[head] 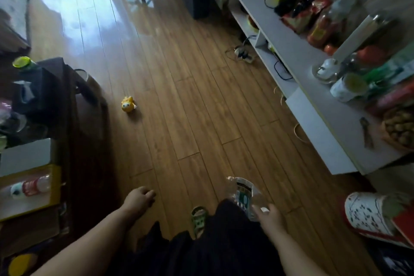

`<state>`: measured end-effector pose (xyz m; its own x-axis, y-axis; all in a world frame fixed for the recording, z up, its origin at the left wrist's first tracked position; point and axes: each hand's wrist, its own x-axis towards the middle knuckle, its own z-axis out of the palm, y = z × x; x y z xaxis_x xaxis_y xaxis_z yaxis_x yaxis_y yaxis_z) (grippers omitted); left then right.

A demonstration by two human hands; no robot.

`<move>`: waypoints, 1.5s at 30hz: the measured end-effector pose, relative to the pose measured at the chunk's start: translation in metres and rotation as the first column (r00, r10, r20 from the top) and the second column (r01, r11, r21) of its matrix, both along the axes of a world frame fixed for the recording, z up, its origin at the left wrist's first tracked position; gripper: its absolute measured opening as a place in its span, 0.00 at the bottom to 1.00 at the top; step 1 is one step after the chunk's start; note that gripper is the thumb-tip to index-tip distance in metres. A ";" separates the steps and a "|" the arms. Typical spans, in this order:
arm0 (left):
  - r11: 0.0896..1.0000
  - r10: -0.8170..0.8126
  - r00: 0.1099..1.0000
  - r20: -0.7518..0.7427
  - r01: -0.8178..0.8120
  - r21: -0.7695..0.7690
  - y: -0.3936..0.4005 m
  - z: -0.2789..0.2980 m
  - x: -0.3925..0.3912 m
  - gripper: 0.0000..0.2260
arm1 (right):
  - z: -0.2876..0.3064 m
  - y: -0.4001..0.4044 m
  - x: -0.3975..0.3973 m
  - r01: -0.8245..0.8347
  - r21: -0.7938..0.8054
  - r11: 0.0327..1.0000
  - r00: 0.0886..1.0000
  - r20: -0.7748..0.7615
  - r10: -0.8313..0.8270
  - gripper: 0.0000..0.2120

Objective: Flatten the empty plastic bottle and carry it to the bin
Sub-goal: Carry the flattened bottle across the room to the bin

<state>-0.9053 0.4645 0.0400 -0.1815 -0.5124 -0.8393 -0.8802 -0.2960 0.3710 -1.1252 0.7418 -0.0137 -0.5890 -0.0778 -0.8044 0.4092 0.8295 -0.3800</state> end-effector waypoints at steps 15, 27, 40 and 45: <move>0.972 0.193 0.973 0.125 -0.207 0.114 -0.183 -0.014 -0.200 0.14 | -0.010 -0.277 -0.335 -0.381 0.068 0.922 0.924 0.071 0.376 0.36; 0.993 0.062 0.998 0.028 -0.065 0.100 -0.364 -0.001 -0.380 0.10 | -0.035 -0.479 -0.439 -0.442 0.096 0.892 0.897 0.073 0.436 0.26; 0.958 0.282 0.959 -0.024 -0.283 -0.041 -0.729 0.004 -0.501 0.10 | 0.007 -0.766 -0.566 -0.185 0.042 0.982 0.981 0.071 0.181 0.35; 0.971 0.234 0.972 0.020 -0.234 0.056 -0.800 0.003 -0.570 0.11 | 0.005 -0.836 -0.600 -0.154 0.007 0.988 0.986 0.072 0.154 0.37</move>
